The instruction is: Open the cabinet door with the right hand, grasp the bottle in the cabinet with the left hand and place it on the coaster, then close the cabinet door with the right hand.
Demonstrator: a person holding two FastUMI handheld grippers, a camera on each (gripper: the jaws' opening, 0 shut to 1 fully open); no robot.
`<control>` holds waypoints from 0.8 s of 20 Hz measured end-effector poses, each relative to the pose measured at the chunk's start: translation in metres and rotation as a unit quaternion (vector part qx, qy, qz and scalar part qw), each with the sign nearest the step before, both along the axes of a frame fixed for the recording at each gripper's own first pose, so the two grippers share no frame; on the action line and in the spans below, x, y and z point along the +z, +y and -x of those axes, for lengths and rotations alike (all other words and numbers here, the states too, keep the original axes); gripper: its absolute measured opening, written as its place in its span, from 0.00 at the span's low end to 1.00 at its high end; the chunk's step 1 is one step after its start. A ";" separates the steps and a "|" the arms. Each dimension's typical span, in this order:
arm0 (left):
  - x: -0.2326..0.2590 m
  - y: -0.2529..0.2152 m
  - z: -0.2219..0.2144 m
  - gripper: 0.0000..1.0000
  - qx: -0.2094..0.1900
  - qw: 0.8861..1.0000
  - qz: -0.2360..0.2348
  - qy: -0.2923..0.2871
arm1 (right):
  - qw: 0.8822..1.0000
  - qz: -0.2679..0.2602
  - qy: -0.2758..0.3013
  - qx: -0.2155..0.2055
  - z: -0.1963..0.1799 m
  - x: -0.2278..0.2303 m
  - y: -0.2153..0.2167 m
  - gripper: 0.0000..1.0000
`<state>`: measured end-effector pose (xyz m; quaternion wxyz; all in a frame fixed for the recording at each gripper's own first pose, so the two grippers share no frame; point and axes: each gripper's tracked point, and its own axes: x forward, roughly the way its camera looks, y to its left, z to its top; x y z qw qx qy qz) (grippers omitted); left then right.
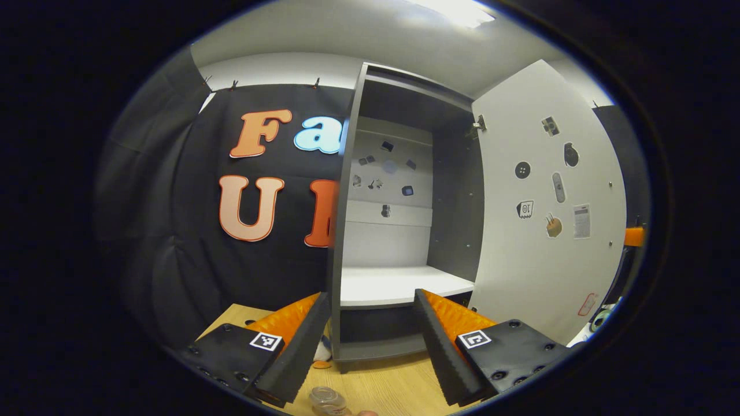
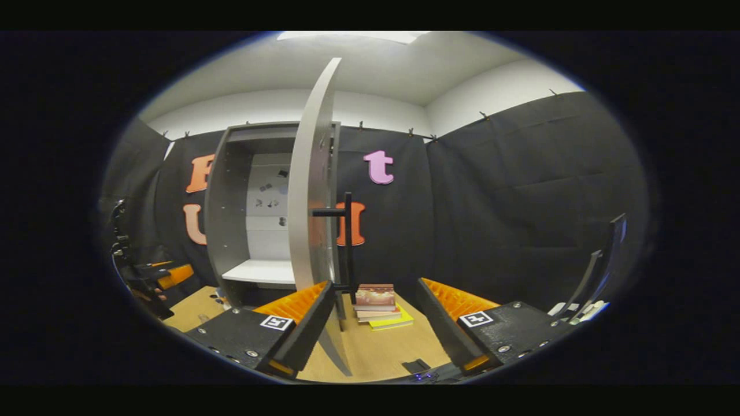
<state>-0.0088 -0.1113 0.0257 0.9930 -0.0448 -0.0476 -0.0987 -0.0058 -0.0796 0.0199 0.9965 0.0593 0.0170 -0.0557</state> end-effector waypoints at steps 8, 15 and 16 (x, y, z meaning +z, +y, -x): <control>0.004 -0.005 -0.005 0.94 -0.037 0.998 -0.042 -0.026 | 0.997 -0.011 -0.007 0.074 -0.015 0.008 0.084 0.87; 0.002 0.014 -0.034 0.95 -0.060 0.998 -0.015 -0.012 | 0.995 -0.014 -0.012 0.097 -0.053 0.016 0.157 0.88; 0.000 0.020 -0.038 0.95 -0.061 0.998 -0.015 -0.012 | 0.995 -0.016 -0.012 0.100 -0.059 0.015 0.169 0.88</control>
